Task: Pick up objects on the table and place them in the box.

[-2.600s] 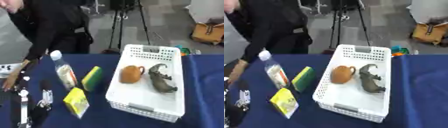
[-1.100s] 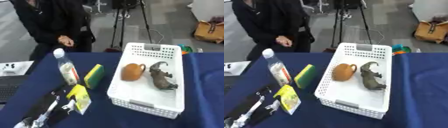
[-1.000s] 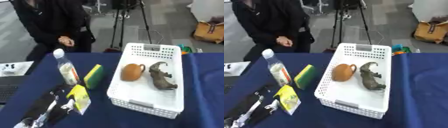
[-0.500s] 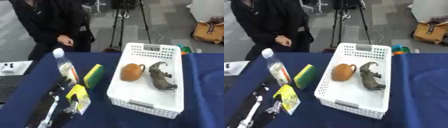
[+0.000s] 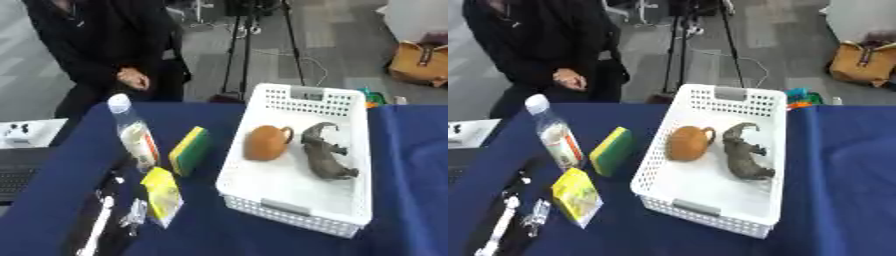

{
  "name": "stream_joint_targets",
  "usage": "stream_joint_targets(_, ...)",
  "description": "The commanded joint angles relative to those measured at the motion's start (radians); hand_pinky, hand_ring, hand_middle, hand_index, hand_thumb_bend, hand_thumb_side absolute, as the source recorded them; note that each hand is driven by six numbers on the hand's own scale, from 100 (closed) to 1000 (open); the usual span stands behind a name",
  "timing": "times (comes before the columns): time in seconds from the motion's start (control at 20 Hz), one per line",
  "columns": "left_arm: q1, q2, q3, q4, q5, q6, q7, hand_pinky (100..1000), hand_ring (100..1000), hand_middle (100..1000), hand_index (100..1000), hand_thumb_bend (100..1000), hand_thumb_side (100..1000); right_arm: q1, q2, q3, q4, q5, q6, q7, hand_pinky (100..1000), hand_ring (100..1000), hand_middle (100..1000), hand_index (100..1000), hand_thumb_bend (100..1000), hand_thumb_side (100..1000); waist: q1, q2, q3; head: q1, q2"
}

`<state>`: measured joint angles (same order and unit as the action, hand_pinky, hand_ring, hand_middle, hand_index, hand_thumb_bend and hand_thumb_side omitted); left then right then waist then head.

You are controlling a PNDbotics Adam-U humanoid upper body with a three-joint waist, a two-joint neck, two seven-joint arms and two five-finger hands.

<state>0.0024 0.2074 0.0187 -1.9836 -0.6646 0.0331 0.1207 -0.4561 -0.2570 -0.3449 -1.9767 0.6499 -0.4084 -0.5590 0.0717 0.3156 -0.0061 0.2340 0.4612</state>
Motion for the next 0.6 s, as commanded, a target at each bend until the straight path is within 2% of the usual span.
stream_joint_targets(0.05, 0.003, -0.002, 0.008, -0.016, -0.046, 0.022, 0.008, 1000, 1000, 1000, 1000, 113, 1000, -0.007, -0.006, -0.006, -0.023, 0.001, 0.002, 0.0, 479, 452, 389, 543, 100, 909, -0.005, -0.013, -0.001, 0.003, -0.013)
stream_joint_targets(0.1, 0.003, -0.005, 0.005, -0.016, -0.056, 0.026, 0.001, 1000, 1000, 1000, 1000, 178, 1000, -0.007, -0.006, -0.007, -0.023, 0.001, 0.002, 0.0, 478, 450, 387, 541, 100, 916, -0.006, -0.013, -0.001, 0.004, -0.014)
stream_joint_targets(0.2, 0.004, -0.011, 0.003, -0.016, -0.072, 0.032, -0.024, 1000, 1000, 1000, 1000, 204, 1000, -0.007, -0.005, -0.008, -0.023, 0.001, 0.002, -0.002, 478, 450, 387, 541, 100, 918, -0.008, -0.012, -0.002, 0.006, -0.016)
stream_joint_targets(0.3, 0.003, -0.015, 0.007, -0.016, -0.084, 0.043, -0.035, 1000, 1000, 1000, 1000, 205, 1000, -0.007, -0.005, -0.008, -0.023, 0.001, 0.003, -0.003, 476, 448, 384, 538, 100, 921, -0.009, -0.012, -0.001, 0.006, -0.017)
stream_joint_targets(0.45, 0.0, -0.027, 0.025, -0.016, -0.144, 0.097, -0.03, 1000, 1000, 1000, 1000, 197, 1000, -0.007, -0.003, -0.01, -0.023, 0.003, 0.005, -0.004, 475, 447, 384, 537, 100, 922, -0.012, -0.012, 0.002, 0.004, -0.022)
stream_joint_targets(0.6, -0.001, -0.042, 0.018, -0.016, -0.197, 0.124, -0.075, 1000, 1000, 1000, 1000, 147, 1000, -0.008, 0.001, -0.01, -0.023, 0.008, 0.004, -0.005, 472, 443, 378, 530, 100, 924, -0.017, -0.011, 0.005, 0.005, -0.028)
